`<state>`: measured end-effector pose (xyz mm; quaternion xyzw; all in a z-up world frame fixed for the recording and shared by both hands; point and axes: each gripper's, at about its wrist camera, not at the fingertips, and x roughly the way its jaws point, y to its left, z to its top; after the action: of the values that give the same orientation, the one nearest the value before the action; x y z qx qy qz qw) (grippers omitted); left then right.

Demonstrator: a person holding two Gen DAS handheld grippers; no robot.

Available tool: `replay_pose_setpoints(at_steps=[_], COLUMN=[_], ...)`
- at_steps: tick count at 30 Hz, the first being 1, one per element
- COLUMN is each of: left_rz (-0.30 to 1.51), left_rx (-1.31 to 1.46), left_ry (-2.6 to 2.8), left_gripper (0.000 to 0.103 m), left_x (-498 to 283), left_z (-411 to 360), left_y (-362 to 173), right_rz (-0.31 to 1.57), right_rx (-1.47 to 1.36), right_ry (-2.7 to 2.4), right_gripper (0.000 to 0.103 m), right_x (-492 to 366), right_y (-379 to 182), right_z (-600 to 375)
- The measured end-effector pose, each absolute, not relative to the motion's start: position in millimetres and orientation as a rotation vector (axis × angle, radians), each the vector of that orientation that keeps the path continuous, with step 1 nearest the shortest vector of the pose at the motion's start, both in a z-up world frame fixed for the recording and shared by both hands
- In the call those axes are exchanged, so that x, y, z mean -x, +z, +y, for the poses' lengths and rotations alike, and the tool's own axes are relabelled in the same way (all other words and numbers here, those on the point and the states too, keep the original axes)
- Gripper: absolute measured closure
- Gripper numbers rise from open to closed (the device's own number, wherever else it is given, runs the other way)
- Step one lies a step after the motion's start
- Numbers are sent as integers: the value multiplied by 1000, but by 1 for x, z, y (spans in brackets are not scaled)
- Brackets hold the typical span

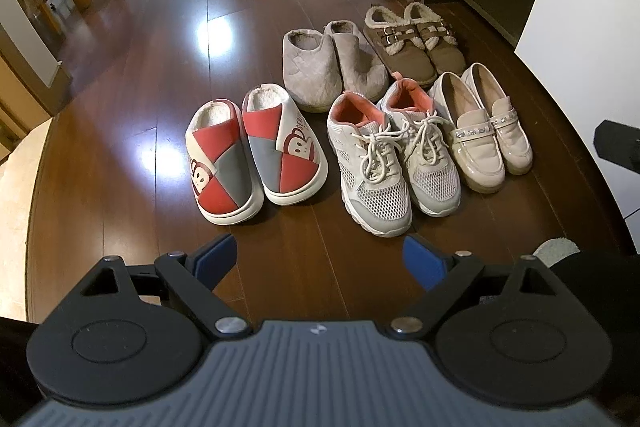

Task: Organize scattered shoes
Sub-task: 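Move the right gripper down toward the paired red-grey slippers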

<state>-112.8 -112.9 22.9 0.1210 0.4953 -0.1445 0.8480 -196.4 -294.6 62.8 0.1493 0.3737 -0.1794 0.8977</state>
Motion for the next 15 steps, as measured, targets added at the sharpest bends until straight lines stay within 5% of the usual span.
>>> replay_pose_setpoints(at_steps=[15], left_rz=[893], left_rx=[-223], left_ry=[-235], left_gripper=[11], left_x=[136], left_z=[-85], left_y=[63], right_rz=[726], right_rx=[-212], right_ry=[-334], right_gripper=[0], right_x=[206], right_y=[81], right_z=[-260])
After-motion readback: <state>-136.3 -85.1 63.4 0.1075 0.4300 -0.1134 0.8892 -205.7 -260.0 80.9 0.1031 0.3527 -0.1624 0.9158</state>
